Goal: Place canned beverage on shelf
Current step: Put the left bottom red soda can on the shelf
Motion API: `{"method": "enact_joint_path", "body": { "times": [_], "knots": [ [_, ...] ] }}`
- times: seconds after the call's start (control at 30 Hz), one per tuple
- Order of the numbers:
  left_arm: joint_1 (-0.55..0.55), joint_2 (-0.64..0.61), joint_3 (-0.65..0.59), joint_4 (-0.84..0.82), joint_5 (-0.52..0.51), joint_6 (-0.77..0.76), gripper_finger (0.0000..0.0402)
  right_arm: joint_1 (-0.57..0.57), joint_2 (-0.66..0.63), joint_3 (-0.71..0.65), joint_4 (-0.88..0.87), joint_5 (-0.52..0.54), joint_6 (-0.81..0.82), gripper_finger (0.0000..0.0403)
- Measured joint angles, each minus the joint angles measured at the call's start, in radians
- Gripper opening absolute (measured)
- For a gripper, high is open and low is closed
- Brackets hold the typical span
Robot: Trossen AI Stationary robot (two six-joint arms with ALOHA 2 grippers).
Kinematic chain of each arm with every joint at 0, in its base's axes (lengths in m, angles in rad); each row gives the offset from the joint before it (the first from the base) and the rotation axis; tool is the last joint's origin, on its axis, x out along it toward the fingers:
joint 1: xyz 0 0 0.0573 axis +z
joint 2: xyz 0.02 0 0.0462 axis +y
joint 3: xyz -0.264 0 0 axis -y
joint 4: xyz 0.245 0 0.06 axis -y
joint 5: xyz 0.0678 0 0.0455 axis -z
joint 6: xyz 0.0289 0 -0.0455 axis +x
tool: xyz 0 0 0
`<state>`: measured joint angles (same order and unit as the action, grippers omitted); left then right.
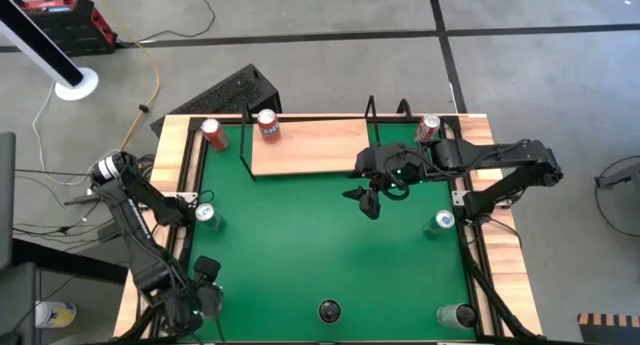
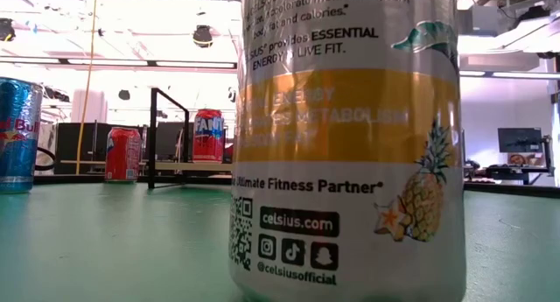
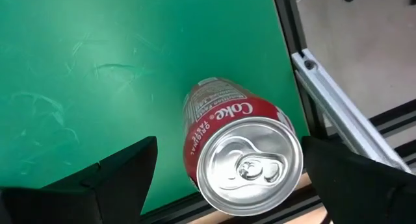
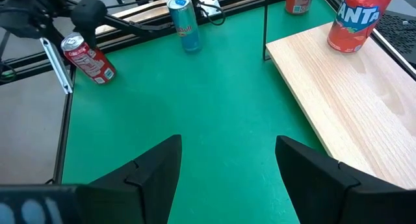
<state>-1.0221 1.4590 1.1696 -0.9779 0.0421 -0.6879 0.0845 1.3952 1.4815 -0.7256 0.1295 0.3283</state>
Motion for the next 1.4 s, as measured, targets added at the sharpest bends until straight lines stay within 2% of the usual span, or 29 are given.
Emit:
{"method": "enact_joint_path", "body": {
  "times": [0.13,0.73,1.4],
  "knots": [
    [0.0,0.0,-0.014,0.003,-0.009,0.011,0.0361,0.0,0.0,0.0,0.0,0.0,0.0,0.0275],
    [0.0,0.0,-0.097,-0.013,0.078,0.003,0.0361,0.0,0.0,0.0,0.0,0.0,0.001,0.0275],
    [0.0,0.0,-0.099,-0.011,0.085,-0.015,0.0361,0.0,0.0,0.0,0.0,0.0,-0.013,0.0275]
  ]
}}
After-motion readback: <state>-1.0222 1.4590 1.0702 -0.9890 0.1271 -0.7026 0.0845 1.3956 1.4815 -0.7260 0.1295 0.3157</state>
